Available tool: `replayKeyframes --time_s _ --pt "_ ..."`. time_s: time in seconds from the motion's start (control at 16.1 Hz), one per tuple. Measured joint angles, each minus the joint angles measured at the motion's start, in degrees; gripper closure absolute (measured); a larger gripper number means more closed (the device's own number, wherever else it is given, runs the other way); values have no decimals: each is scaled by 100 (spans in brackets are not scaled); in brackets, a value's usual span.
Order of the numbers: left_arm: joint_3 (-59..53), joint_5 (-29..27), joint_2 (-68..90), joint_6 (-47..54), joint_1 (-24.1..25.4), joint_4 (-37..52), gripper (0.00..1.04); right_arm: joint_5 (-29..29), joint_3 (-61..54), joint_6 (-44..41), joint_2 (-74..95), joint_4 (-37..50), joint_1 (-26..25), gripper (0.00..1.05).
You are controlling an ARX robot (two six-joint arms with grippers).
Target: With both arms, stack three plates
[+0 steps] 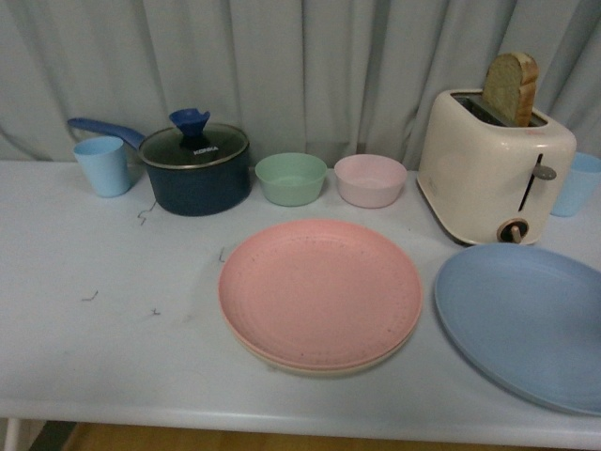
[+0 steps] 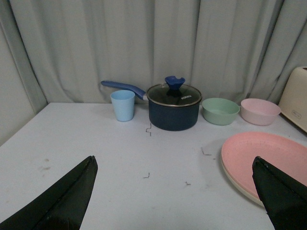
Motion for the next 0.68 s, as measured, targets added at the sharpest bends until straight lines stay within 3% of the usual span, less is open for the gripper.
replayKeyframes --time_s 0.31,0.68 --pt "0 0 0 0 0 -2 7 275 1108 -251 1176 -264 105 6" --pt "0 0 0 0 0 -2 7 243 1646 -317 1971 -236 232 6"
